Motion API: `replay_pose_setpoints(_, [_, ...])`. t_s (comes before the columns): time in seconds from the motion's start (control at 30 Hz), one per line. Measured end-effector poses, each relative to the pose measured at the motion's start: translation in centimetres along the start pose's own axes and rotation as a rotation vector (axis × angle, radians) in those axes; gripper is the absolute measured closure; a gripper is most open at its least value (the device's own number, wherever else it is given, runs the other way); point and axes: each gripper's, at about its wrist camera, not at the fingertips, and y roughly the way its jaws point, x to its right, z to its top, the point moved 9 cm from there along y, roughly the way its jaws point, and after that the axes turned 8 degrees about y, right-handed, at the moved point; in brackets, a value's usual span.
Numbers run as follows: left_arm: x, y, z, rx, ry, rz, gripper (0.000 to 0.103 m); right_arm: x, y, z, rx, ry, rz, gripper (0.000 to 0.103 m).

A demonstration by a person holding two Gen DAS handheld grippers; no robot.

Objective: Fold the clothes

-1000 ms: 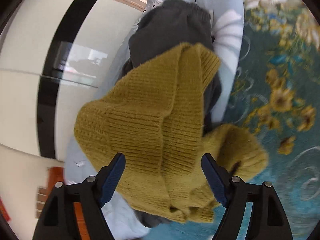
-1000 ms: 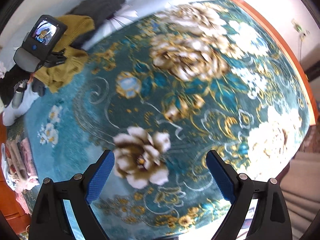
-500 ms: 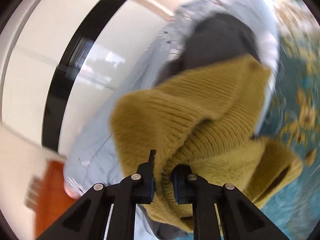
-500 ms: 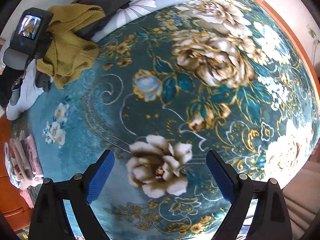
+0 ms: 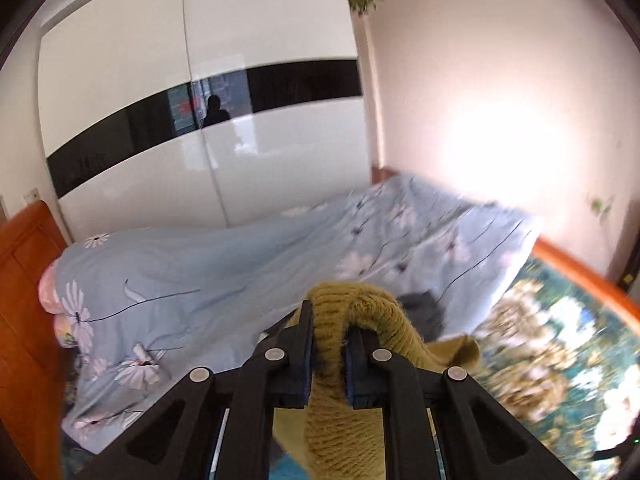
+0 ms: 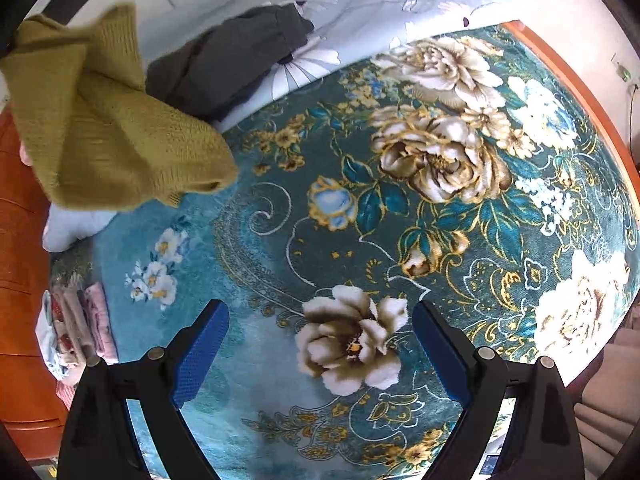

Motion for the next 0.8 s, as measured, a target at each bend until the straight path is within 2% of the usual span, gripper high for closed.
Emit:
replay_pose_setpoints(0.1, [1.6, -4.9, 2.3, 0.028, -0.037, -0.106, 0.09, -0.2, -1.5, -0.6, 0.016, -0.002, 0.029, 0.01])
replay_pose_setpoints(0.17, [3.4, -6.7, 3.2, 0.024, -0.039, -0.144, 0.09, -0.1, -2.0, -1.0, 0.013, 0.004, 0.064, 0.01])
replay_pose_setpoints(0.27, [6.4, -8.0, 3.7, 0.003, -0.04, -0.16, 0.09, 0.0, -2.8, -1.4, 0.006, 0.018, 0.127, 0.01])
replay_pose_setpoints(0.4, [11.6, -7.3, 3.8, -0.063, -0.149, -0.207, 0.091, 1.1, -3.9, -1.3, 0.016, 0.012, 0.192, 0.01])
replay_pose_setpoints(0.47, [14.8, -7.6, 4.4, -0.08, -0.172, -0.204, 0.091, 2.2, -4.1, -0.9, 0.017, 0.005, 0.214, 0.01])
replay_pose_setpoints(0.6, [19.7, -8.7, 8.7, -0.042, -0.192, -0.212, 0.091, 6.2, -5.0, 0.9, 0.029, 0.02, 0.241, 0.01])
replay_pose_setpoints(0.7, [18.7, -11.8, 11.8, 0.056, -0.294, -0.175, 0.09, 9.7, -5.4, 2.8, 0.048, 0.062, 0.239, 0.01])
replay_pose_setpoints(0.77, [16.4, -14.2, 11.8, 0.09, -0.381, -0.139, 0.09, 11.8, -5.5, 4.2, 0.057, 0.094, 0.236, 0.01])
replay_pose_setpoints(0.8, [15.2, -15.2, 10.7, 0.091, -0.426, -0.115, 0.09, 12.9, -5.5, 4.8, 0.061, 0.11, 0.234, 0.01])
